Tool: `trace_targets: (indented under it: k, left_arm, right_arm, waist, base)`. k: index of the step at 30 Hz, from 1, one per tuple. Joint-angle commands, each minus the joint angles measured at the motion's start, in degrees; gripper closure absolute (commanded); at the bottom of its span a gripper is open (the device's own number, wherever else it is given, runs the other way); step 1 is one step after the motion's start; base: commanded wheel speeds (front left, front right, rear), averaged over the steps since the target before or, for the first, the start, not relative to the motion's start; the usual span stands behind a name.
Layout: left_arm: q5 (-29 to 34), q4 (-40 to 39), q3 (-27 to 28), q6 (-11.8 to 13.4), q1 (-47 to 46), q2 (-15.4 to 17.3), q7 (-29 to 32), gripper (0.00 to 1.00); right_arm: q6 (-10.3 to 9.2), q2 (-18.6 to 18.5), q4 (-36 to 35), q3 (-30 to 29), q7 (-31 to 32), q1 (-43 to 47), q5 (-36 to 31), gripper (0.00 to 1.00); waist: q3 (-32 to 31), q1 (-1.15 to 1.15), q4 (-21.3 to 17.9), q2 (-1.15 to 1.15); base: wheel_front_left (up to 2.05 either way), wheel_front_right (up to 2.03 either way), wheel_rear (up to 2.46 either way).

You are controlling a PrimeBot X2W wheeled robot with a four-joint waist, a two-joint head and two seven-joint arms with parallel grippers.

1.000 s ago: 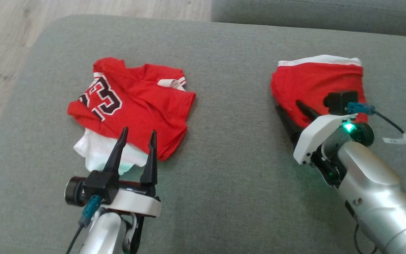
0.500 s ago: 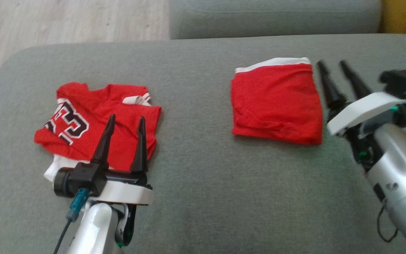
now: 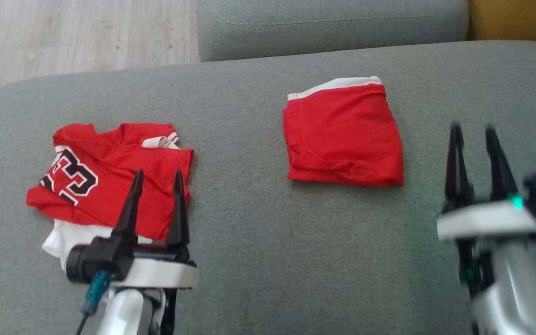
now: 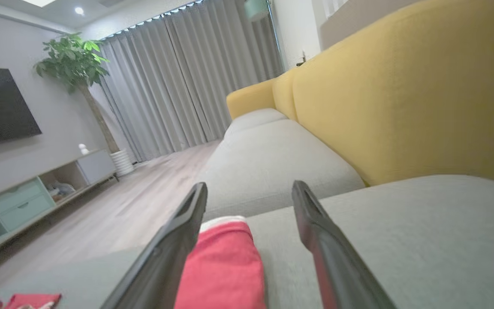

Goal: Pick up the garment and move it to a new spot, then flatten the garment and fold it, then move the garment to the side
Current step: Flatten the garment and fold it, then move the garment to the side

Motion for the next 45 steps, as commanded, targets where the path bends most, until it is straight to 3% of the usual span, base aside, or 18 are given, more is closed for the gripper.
trace_targets:
  k: [1,8,15,16,17,25,32,38,45]
  left_arm:
    - [-0.2,-2.4,1.3,0.6,-0.9,0.4,-0.5,0.00]
    - [0.0,-3.1,0.7,0.8,-0.8,0.4,-0.5,0.00]
    - [0.2,-3.8,-0.6,0.4,-2.6,0.4,-0.5,0.00]
    - [0.3,-3.8,-0.9,0.3,-3.0,0.4,-0.5,0.00]
    - [0.3,-3.8,-1.2,0.2,-3.4,0.4,-0.5,0.00]
    - [-0.4,-3.3,-4.0,-0.4,-7.2,0.4,-0.5,0.00]
    - [-1.8,-3.3,-6.4,0.2,-9.8,0.4,-0.5,0.00]
    - [-2.4,-3.2,-7.4,0.8,-10.8,0.4,-0.5,0.00]
    - [-2.3,-2.5,-6.8,1.1,-10.2,0.4,-0.5,0.00]
  right_arm:
    - [0.39,0.0,-3.8,-0.1,-0.6,0.1,-1.4,0.00]
    - [0.39,0.4,-8.6,0.1,-0.6,5.0,-1.2,0.00]
    - [0.39,0.4,-6.4,0.3,-0.3,2.1,-4.4,0.00]
    - [0.39,0.4,-5.5,0.2,0.3,0.7,-5.3,0.25]
    - [0.39,0.4,-4.6,0.0,1.0,-0.8,-6.4,1.00]
    - [0.39,0.4,8.5,-3.9,7.0,-16.9,-13.4,1.00]
    - [0.39,-0.3,24.6,-11.9,6.7,-28.9,-20.4,1.00]
    - [0.39,-2.0,34.9,-19.0,4.5,-33.8,-26.7,1.00]
    - [0.39,0.3,39.6,-13.3,-0.2,-36.6,-24.9,1.00]
  waist:
    - [0.1,0.01,0.2,0.00]
    - [1.0,0.01,1.2,0.00]
    - [4.3,0.01,3.3,0.00]
    - [5.3,0.01,3.7,0.00]
    - [6.2,0.01,4.3,0.00]
    - [13.8,0.01,9.6,0.00]
    - [17.8,0.01,13.6,0.00]
    - [18.5,0.01,14.9,0.00]
    - [16.6,0.01,13.9,0.00]
  base:
    - [0.00,0.00,0.00]
    - [0.00,0.00,0.00]
    - [0.00,0.00,0.00]
    - [0.00,0.00,0.00]
    - [0.00,0.00,0.00]
    - [0.00,0.00,0.00]
    - [0.00,0.00,0.00]
    - [0.00,0.00,0.00]
    - [0.00,0.00,0.00]
